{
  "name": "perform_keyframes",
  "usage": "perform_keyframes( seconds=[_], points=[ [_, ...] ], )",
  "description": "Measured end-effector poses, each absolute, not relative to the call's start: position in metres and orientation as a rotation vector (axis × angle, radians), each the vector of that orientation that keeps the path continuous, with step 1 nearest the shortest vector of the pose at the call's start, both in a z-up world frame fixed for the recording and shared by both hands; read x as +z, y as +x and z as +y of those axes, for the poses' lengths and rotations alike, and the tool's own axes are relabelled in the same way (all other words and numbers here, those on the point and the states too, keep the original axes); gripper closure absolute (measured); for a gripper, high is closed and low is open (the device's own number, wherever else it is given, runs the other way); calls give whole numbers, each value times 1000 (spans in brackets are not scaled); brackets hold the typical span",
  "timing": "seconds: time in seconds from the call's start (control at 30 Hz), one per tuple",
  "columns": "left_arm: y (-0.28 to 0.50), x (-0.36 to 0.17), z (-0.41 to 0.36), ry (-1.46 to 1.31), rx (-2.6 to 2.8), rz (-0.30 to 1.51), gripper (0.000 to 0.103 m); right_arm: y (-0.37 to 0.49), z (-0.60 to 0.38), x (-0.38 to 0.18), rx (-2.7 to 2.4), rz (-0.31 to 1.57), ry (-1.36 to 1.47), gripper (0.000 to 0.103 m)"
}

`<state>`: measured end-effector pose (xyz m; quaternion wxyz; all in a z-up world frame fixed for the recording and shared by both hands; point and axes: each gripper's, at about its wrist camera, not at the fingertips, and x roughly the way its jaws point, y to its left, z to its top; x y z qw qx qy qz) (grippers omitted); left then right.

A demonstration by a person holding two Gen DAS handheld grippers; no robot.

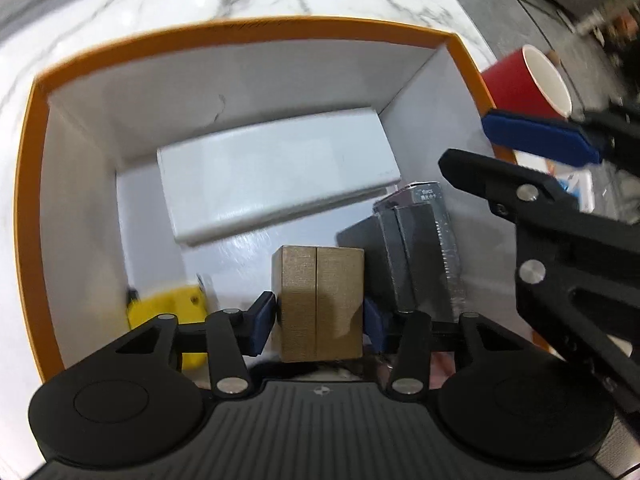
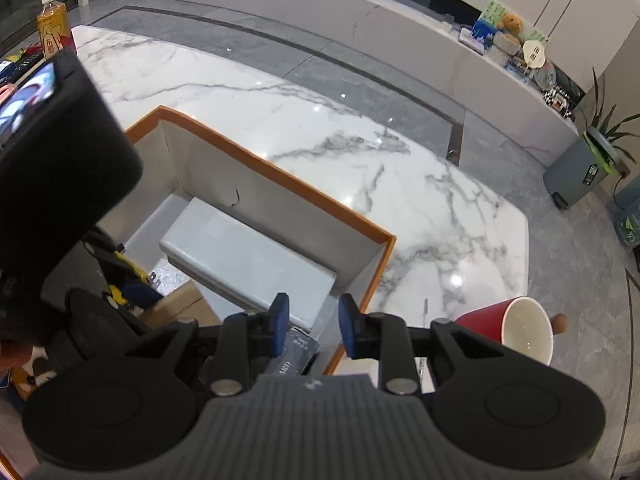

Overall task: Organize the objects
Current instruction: 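Lower both boxes into the orange box and open both tools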

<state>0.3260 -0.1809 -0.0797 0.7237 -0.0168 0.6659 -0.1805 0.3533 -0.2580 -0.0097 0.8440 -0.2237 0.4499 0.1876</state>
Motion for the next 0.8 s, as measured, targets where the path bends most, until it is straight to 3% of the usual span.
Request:
perform_keyframes(
  seconds=[0.23, 0.43, 0.53, 0.8],
  points=[
    [328, -83, -158, -182, -399, 1510, 48, 349, -262, -3, 389, 954, -431, 74],
    [308, -45, -156, -87, -427, 1423, 49, 334, -262, 8, 382, 962, -424, 73],
    [289, -18, -149, -53, -454, 1355, 49, 326, -265, 19, 371, 969, -396, 65],
    [223, 57, -120, 73, -474, 1055, 49, 276, -267, 56, 369, 933, -266, 56]
  ],
)
